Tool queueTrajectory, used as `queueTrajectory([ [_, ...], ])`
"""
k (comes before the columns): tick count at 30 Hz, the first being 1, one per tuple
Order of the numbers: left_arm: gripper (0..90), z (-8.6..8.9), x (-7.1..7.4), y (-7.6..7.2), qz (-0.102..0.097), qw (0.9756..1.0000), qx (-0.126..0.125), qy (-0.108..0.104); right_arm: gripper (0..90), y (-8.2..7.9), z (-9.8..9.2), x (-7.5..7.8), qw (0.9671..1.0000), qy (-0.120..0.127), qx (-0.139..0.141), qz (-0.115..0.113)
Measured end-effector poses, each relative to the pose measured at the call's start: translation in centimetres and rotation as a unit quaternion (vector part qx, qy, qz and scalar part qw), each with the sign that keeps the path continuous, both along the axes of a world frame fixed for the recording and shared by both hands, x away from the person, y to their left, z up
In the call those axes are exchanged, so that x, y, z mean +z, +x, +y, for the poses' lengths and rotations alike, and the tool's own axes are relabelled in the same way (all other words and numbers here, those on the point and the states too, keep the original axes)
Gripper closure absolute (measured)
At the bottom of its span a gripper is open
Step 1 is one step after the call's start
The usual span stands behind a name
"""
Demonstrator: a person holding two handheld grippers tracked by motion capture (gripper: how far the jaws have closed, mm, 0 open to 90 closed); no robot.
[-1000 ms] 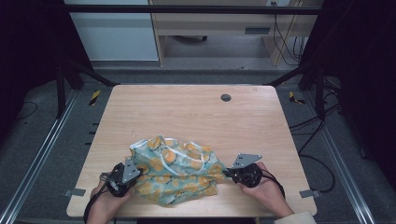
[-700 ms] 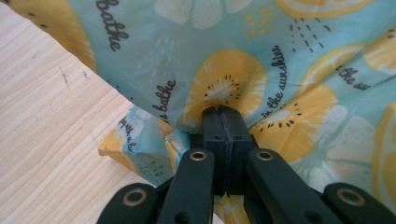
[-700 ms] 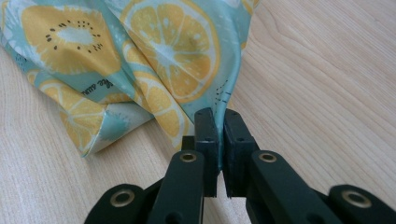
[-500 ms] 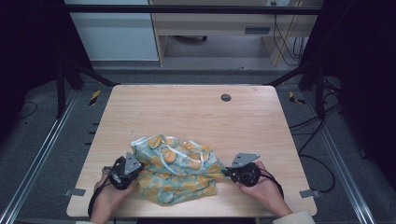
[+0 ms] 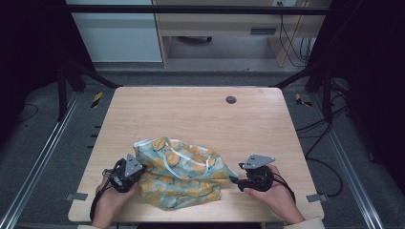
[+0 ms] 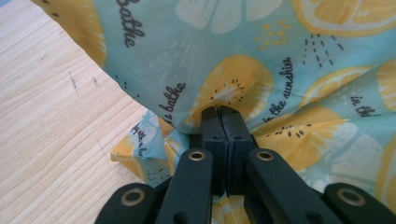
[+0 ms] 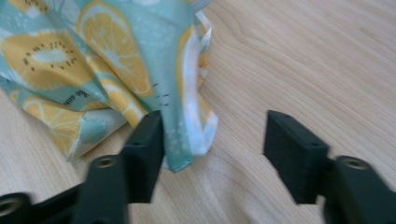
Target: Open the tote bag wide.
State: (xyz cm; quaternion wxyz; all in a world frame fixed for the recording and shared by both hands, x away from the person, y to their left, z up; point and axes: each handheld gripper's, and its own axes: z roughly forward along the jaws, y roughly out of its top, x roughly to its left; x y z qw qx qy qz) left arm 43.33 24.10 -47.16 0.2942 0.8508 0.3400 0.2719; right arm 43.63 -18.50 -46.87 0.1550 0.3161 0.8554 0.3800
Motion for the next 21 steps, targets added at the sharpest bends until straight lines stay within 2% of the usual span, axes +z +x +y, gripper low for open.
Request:
queueTrajectory([
  [7,89.6,0.1,0.2,-0.1,-0.006,1.0,0.004,-0.004,17.2,-0.8,-0.6,1.9,0.9996,0.029,0.002,-0.007],
  [11,89.5,0.0,0.2,-0.2,-0.008,1.0,0.002,-0.001,16.9,-0.4,0.2,3.3,0.9991,0.038,0.014,-0.007],
  [13,89.4,0.0,0.2,-0.3,-0.008,1.0,0.002,-0.002,23.0,0.3,0.9,3.8,0.9991,0.038,0.019,-0.005],
  [14,89.4,0.0,0.2,-0.3,-0.008,1.0,0.002,-0.003,23.0,0.3,0.9,3.8,0.9991,0.038,0.019,-0.005],
  [17,89.4,0.1,0.3,-0.3,-0.008,1.0,0.002,-0.003,31.8,1.7,2.6,4.7,0.9994,0.015,0.031,0.002],
  [18,89.3,0.1,0.3,-0.4,-0.008,1.0,0.001,-0.002,34.8,2.6,3.9,5.2,0.9993,0.01,0.036,0.004],
  [21,89.2,-0.1,0.2,-0.3,-0.008,1.0,0.001,-0.001,37.2,4.2,5.5,5.8,0.9989,-0.009,0.045,0.001],
])
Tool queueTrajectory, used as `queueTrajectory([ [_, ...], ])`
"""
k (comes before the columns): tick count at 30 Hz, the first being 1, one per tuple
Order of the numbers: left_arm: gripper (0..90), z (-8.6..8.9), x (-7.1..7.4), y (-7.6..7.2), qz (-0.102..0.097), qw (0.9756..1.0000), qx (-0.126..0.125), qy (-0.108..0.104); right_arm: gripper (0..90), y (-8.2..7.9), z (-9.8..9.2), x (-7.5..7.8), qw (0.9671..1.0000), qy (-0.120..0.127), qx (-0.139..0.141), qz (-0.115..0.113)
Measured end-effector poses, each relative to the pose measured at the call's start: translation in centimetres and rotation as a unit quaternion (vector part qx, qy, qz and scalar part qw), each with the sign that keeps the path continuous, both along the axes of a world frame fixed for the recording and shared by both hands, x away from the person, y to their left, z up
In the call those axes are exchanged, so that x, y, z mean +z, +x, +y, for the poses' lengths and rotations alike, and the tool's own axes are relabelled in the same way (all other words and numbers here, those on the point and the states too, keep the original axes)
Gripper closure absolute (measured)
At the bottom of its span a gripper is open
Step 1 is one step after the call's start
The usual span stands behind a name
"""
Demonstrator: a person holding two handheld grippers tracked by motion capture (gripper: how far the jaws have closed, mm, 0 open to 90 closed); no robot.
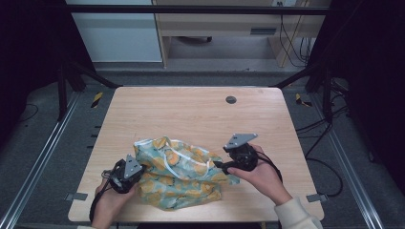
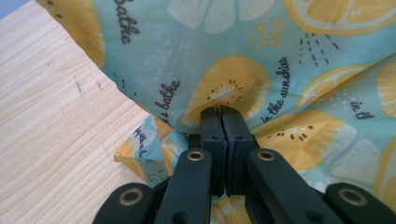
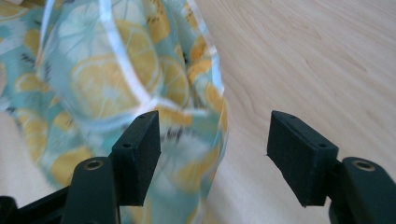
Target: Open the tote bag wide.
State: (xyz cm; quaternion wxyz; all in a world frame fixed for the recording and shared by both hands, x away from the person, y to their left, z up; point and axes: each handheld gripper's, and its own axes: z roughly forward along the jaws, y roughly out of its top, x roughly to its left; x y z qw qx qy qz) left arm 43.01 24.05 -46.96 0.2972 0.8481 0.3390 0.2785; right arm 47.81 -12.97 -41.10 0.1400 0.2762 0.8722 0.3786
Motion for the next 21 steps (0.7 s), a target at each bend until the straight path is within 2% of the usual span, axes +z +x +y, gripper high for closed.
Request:
queueTrajectory([
  [4,89.3,0.0,0.0,0.0,0.0,1.0,-0.002,0.002,44.5,2.0,1.7,0.2,0.9999,-0.003,-0.003,0.016],
  [6,89.3,0.0,0.0,-0.1,-0.001,1.0,-0.002,0.0,46.0,2.9,2.5,-0.3,0.9994,-0.017,-0.002,0.03],
  [9,89.3,0.0,0.0,-0.1,0.001,1.0,-0.001,-0.002,47.8,3.4,3.2,-0.9,0.9988,-0.022,0.003,0.044],
  [10,89.3,0.0,0.0,-0.1,0.001,1.0,0.0,-0.001,49.0,3.4,3.5,-1.1,0.9984,-0.03,0.011,0.046],
  [11,89.4,-0.1,0.0,-0.1,0.002,1.0,-0.002,0.001,54.9,3.3,3.8,-1.6,0.9973,-0.048,0.013,0.053],
  [12,89.4,-0.1,0.0,-0.1,0.002,1.0,-0.002,0.001,54.9,3.3,3.8,-1.6,0.9973,-0.048,0.013,0.053],
  [13,89.4,-0.1,0.0,-0.1,0.002,1.0,-0.003,0.0,58.8,3.3,3.8,-1.8,0.9971,-0.051,0.014,0.054],
  [14,89.4,-0.1,0.0,-0.1,0.001,1.0,-0.003,0.0,66.5,3.2,3.7,-2.0,0.997,-0.051,0.012,0.057],
  [15,89.4,-0.1,0.0,-0.1,0.003,1.0,-0.003,0.0,78.8,3.2,3.6,-2.0,0.9971,-0.049,0.01,0.058],
  [16,89.4,-0.1,0.0,-0.1,0.002,1.0,-0.002,-0.002,78.8,3.2,3.6,-2.0,0.9971,-0.049,0.01,0.058],
  [17,89.4,0.0,0.0,-0.1,0.002,1.0,-0.002,-0.002,83.1,3.2,3.5,-1.8,0.9974,-0.047,0.011,0.054],
  [18,89.6,0.0,0.0,-0.1,0.002,1.0,-0.002,-0.003,86.4,3.1,3.2,-1.4,0.9985,-0.031,0.005,0.043],
  [21,89.6,0.1,0.0,-0.1,0.003,1.0,-0.001,-0.005,87.7,2.7,2.8,-0.2,0.9998,-0.01,0.005,0.018],
])
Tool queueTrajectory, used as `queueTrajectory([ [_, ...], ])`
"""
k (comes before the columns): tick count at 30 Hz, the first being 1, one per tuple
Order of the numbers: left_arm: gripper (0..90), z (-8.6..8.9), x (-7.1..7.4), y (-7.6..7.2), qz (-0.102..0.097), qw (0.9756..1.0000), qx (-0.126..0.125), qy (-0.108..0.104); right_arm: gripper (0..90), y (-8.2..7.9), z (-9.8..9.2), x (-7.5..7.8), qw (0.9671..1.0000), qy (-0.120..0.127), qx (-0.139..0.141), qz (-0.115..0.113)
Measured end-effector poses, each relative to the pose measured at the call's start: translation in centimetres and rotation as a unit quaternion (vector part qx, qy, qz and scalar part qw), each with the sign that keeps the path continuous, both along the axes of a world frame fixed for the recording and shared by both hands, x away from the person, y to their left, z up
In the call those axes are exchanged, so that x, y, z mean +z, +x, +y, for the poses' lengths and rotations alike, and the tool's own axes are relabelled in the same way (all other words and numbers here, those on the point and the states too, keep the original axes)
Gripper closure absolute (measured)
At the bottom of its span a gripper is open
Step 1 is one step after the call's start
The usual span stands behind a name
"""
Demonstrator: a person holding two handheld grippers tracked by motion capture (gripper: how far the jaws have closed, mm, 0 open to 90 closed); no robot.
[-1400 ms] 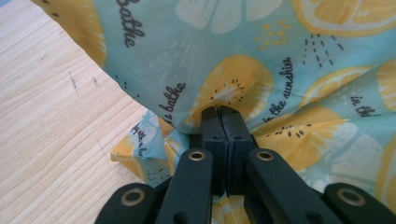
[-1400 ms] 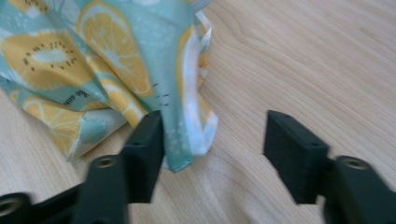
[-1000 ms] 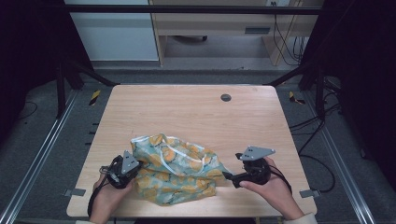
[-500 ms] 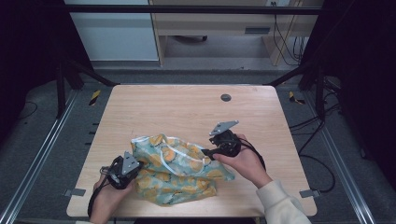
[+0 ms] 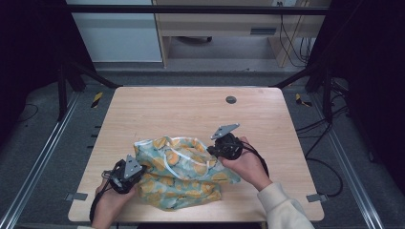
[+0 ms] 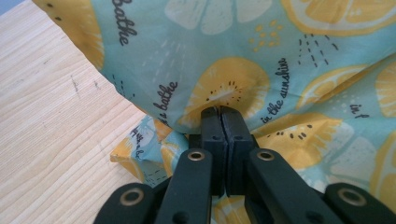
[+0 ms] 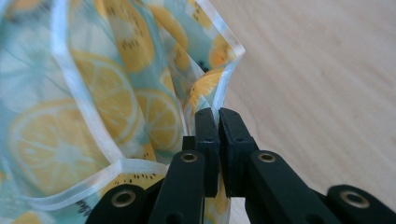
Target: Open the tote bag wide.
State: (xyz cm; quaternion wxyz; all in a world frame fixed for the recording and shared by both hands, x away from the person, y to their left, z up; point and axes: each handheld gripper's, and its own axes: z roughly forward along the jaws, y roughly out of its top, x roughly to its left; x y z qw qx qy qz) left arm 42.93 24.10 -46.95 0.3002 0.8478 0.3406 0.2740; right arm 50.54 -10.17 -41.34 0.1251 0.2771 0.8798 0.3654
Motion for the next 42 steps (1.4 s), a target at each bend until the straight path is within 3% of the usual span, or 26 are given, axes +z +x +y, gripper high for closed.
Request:
queueTrajectory([
  [3,89.4,0.1,-0.1,0.1,0.003,1.0,0.001,0.0,87.9,-0.5,-0.5,1.3,0.9994,0.023,-0.004,-0.025],
  [7,89.0,0.1,-0.1,0.1,0.0,1.0,-0.003,0.001,88.0,-1.8,-1.4,3.0,0.9962,0.061,0.007,-0.062],
  [10,88.6,0.0,-0.2,0.1,0.005,1.0,-0.001,-0.002,88.0,-2.7,-1.8,3.5,0.9943,0.071,0.015,-0.078],
  [13,89.3,0.0,-0.2,0.1,0.005,1.0,0.0,0.001,88.1,-4.8,-2.7,3.6,0.9909,0.084,0.033,-0.099],
  [17,89.3,0.1,-0.3,0.2,0.007,1.0,0.005,-0.002,88.2,-6.4,-3.8,2.9,0.9904,0.085,0.04,-0.101],
  [19,89.3,0.1,-0.3,0.2,0.007,1.0,0.006,-0.002,88.4,-7.5,-4.7,2.3,0.9882,0.106,0.04,-0.104],
  [22,89.3,0.3,-0.4,0.3,0.011,0.9999,0.012,-0.002,88.5,-8.1,-5.0,1.5,0.9891,0.1,0.046,-0.098],
  [26,89.4,0.5,-0.3,0.3,0.009,0.9998,0.018,-0.005,88.6,-8.5,-5.2,0.6,0.9888,0.111,0.055,-0.084],
  [27,89.4,0.5,-0.3,0.4,0.01,0.9998,0.019,-0.005,88.7,-8.7,-5.1,0.0,0.9906,0.092,0.058,-0.083],
  [34,89.1,0.4,-0.5,0.4,0.014,0.9997,0.019,0.0,88.8,-9.1,-5.4,-1.8,0.9942,0.062,0.06,-0.064],
  [38,88.4,0.5,-0.4,0.4,0.013,0.9997,0.02,0.001,88.8,-9.2,-5.5,-2.0,0.9944,0.065,0.057,-0.06],
  [42,82.1,0.5,-0.4,0.3,0.015,0.9996,0.025,-0.008,88.7,-9.2,-5.6,-1.8,0.9942,0.069,0.048,-0.066],
])
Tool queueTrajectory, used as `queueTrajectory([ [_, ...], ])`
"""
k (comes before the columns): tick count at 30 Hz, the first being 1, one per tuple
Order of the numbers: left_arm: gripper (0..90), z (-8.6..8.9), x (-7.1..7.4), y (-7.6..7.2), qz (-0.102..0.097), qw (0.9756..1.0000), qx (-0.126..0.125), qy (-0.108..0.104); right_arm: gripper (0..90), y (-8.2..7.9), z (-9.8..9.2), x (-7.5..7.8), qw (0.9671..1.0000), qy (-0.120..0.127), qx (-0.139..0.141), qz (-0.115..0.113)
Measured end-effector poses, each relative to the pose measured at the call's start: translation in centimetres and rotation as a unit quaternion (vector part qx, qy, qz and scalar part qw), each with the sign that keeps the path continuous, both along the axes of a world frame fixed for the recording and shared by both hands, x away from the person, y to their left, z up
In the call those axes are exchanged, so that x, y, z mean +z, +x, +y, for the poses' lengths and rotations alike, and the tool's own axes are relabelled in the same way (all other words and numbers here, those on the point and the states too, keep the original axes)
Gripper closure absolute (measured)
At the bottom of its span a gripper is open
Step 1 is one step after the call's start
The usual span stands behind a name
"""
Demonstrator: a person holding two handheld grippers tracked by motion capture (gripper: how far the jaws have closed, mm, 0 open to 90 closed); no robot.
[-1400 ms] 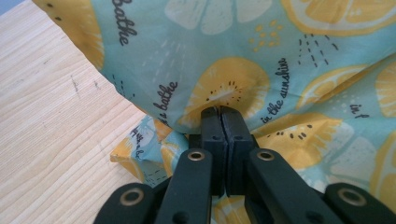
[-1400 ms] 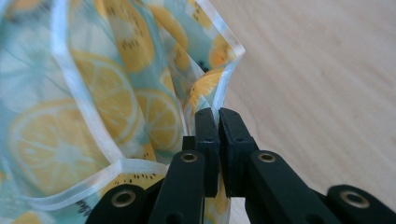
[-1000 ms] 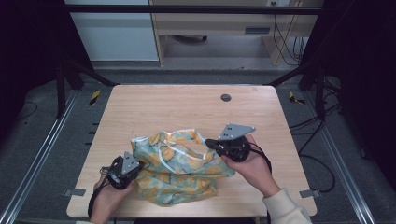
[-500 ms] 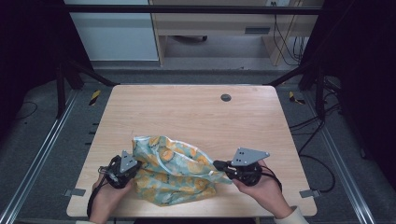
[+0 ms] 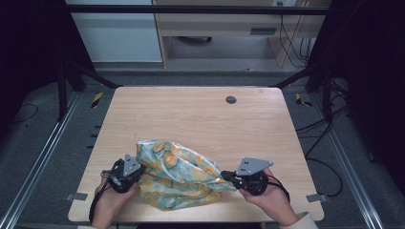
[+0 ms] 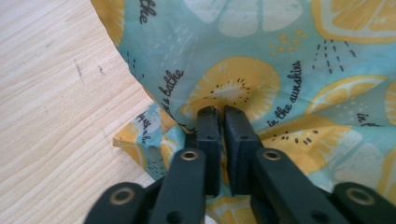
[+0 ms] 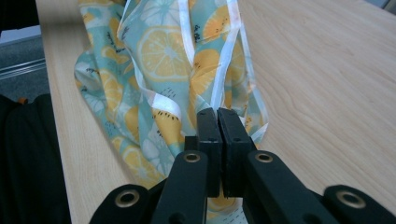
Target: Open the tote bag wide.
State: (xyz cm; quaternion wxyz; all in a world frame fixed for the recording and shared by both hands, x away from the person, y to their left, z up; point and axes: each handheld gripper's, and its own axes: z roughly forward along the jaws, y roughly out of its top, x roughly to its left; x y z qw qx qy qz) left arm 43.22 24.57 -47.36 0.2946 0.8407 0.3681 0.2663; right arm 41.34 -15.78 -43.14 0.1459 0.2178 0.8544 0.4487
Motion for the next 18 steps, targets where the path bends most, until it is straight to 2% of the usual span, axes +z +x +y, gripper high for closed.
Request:
queueTrajectory([
  [1,74.6,0.0,0.0,-0.1,-0.002,1.0,0.005,-0.007,88.7,-0.2,0.0,0.2,1.0,0.003,-0.004,-0.006],
  [3,71.5,0.1,0.3,-0.4,-0.006,0.9998,0.011,-0.013,88.7,-0.2,0.0,0.3,0.9999,0.004,-0.003,-0.01],
  [4,64.0,0.2,0.5,-0.5,-0.011,0.9997,0.016,-0.015,88.7,-0.5,0.1,0.6,0.9998,0.011,0.0,-0.014],
  [6,56.5,0.4,1.5,-0.9,-0.025,0.9993,0.02,-0.02,88.6,-0.6,0.2,0.7,0.9997,0.015,0.003,-0.017],
  [9,53.9,0.6,2.2,-1.2,-0.036,0.9987,0.018,-0.031,88.6,-0.7,0.3,0.8,0.9997,0.016,0.004,-0.018],
  [11,49.7,0.7,3.8,-1.6,-0.047,0.9979,0.017,-0.042,88.5,-0.6,0.3,0.8,0.9997,0.016,0.005,-0.02],
  [12,49.2,0.7,3.8,-1.6,-0.047,0.9979,0.017,-0.042,88.5,-0.6,0.3,0.8,0.9997,0.016,0.005,-0.02],
  [13,48.1,0.8,5.1,-1.9,-0.057,0.997,0.016,-0.051,88.4,-0.6,0.3,0.9,0.9996,0.018,0.002,-0.022],
  [14,47.1,0.8,5.1,-1.9,-0.057,0.997,0.016,-0.051,88.4,-0.6,0.3,0.9,0.9996,0.018,0.002,-0.022],
  [16,45.1,0.6,6.8,-2.2,-0.065,0.9968,0.004,-0.046,88.3,-0.5,0.1,1.0,0.9995,0.02,0.0,-0.024],
  [17,43.7,0.6,6.8,-2.2,-0.065,0.9968,0.004,-0.046,88.3,-0.4,0.0,0.9,0.9995,0.02,-0.003,-0.023],
  [18,43.0,0.5,7.4,-2.3,-0.066,0.9967,-0.002,-0.048,88.3,-0.3,0.0,0.9,0.9995,0.022,-0.006,-0.022],
])
